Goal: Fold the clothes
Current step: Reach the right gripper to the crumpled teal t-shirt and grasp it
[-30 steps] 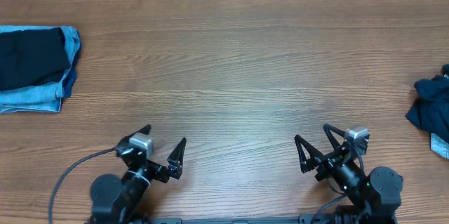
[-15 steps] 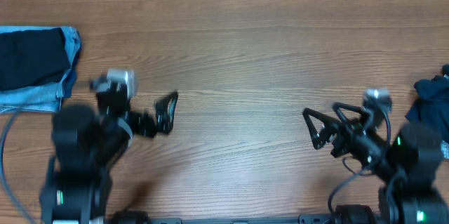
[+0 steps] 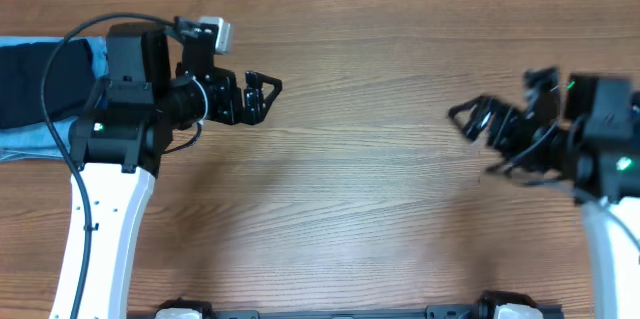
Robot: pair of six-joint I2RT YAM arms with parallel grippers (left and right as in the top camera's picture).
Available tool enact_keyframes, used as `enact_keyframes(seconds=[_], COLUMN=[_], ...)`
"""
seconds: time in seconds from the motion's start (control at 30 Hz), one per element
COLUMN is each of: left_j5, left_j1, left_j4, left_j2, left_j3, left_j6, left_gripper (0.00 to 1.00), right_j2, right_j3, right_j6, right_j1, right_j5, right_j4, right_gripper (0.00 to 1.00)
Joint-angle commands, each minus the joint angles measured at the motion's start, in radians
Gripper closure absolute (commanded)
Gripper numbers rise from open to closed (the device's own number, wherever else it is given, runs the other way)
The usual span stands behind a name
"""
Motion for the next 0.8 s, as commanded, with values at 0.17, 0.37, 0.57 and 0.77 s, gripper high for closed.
enact_keyframes(seconds=[0.17,0.37,0.57,0.77], left_j5=[-0.203,-0.318,-0.366,-0.366], left_j1=[-0.122,-0.122,-0.122,-0.122], left_j4=[-0.147,-0.246,-0.246,-0.246], left_j2=[-0.023,-0.023,-0.023,-0.022], left_j3=[0.114,0.113,0.112,0.112], left_j6=[0.106,0.106,0.106,0.106], left_gripper=[0.0,0.0,0.0,0.0], right_j2=[0.133,0.272,0.449,0.515], right_j3=[0.27,0.27,0.27,0.27], right_j6=[0.017,0.047,0.083,0.201], right_j1=[-0.352,-0.618,-0.721,-0.777], right_j5=[0.207,0.211,0.272,0.39], right_j4=[-0.064,-0.051,-0.005,0.122], right_gripper=[0.0,0.07,0.08,0.07])
